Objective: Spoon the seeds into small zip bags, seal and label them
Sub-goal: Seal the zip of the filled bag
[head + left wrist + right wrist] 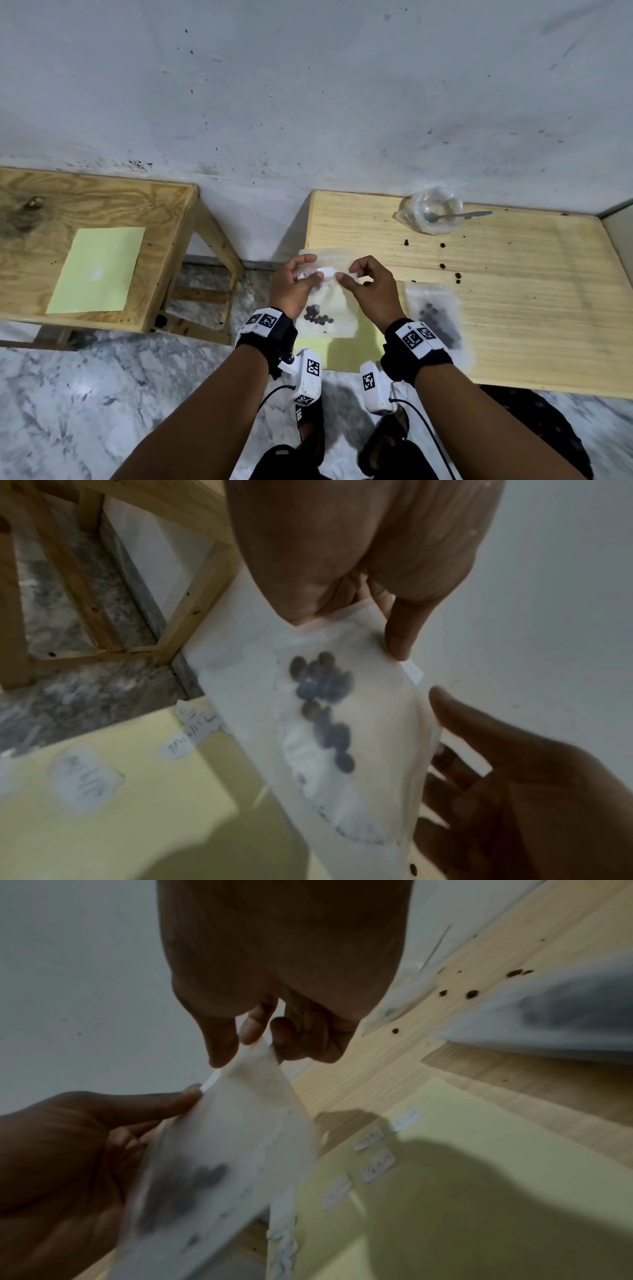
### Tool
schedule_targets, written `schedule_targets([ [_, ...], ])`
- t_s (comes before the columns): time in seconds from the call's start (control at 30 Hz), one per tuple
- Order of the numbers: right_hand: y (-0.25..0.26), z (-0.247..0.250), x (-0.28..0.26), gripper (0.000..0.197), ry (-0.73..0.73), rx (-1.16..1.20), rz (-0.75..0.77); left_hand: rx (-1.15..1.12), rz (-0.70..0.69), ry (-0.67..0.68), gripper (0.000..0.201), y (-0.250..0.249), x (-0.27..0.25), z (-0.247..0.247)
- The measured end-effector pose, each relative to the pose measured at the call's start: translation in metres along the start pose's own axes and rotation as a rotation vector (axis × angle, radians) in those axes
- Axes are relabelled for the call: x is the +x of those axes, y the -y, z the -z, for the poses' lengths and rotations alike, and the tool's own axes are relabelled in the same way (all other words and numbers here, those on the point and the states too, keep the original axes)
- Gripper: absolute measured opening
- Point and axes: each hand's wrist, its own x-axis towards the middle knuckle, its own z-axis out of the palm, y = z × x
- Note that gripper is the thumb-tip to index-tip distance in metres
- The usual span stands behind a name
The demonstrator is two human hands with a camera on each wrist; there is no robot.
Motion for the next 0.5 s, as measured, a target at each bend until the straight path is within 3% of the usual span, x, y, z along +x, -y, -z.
schedule_targets([
  [0.13, -0.011, 0.025, -0.011, 0.024, 0.157, 0.0, -0.127, -0.058, 0.058, -0.027, 0.036, -0.004, -0.002, -0.014],
  [0.3, -0.034, 0.077, -0.011, 0.029, -0.003, 0.012, -0.186, 0.071, 0.072, 0.073, 0.029, 0.004, -0.016, -0.06],
  [0.5, -0.063, 0.178, -0.003, 0.031, 0.002, -0.161, -0.236, 0.164, 0.183, 0.189, 0.024, 0.017, -0.028, -0.16],
])
